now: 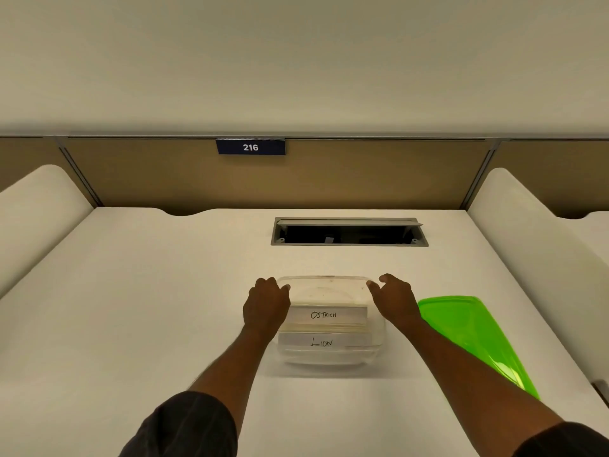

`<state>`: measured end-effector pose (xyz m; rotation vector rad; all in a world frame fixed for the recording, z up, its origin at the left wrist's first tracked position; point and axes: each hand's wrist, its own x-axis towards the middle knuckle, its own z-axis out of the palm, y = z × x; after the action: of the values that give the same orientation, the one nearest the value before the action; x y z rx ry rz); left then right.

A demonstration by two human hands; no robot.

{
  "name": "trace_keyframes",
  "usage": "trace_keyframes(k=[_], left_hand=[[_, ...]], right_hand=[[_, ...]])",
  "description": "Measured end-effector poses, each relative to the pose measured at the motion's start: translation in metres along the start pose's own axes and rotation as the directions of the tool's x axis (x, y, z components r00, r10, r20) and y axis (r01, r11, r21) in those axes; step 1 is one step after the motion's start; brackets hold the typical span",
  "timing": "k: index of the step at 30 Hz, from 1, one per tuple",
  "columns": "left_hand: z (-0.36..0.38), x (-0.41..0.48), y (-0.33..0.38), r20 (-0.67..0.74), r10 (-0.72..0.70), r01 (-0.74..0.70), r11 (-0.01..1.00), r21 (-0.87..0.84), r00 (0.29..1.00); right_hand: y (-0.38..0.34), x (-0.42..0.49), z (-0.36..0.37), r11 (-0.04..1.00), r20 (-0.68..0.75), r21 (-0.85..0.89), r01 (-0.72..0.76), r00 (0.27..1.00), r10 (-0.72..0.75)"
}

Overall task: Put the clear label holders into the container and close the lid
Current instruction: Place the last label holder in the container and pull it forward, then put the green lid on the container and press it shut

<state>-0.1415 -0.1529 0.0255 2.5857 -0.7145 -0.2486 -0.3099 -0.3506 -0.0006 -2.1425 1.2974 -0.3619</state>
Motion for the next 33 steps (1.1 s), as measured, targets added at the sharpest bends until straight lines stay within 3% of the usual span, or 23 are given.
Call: trace_keyframes(k=[9, 21, 25, 33], left_hand=[[-0.009, 0.007, 0.03, -0.022, 0.227, -0.228, 0.97, -0.084, 0.974], [0.027, -0.025, 0.137, 0.044, 0.518, -0.501, 0.842, -0.199, 0.854], [0.054, -0.039, 0.187, 0.096, 0.518, -0.491, 0.845, -0.213, 0.85], [0.128, -0.067, 0.242, 0.305, 0.35, -0.323, 0.936, -0.137, 0.886]], right_hand=[[0.004, -0.02, -0.028, 0.995, -0.076, -0.1, -0.009, 0.997, 0.001], [0.052, -0.029, -0.072, 0.981, -0.117, -0.189, -0.043, 0.993, 0.021], [0.091, -0.026, -0.089, 0.975, -0.092, -0.211, -0.061, 0.995, 0.042], [0.176, -0.019, -0.119, 0.952, -0.017, -0.268, -0.149, 0.989, 0.15]])
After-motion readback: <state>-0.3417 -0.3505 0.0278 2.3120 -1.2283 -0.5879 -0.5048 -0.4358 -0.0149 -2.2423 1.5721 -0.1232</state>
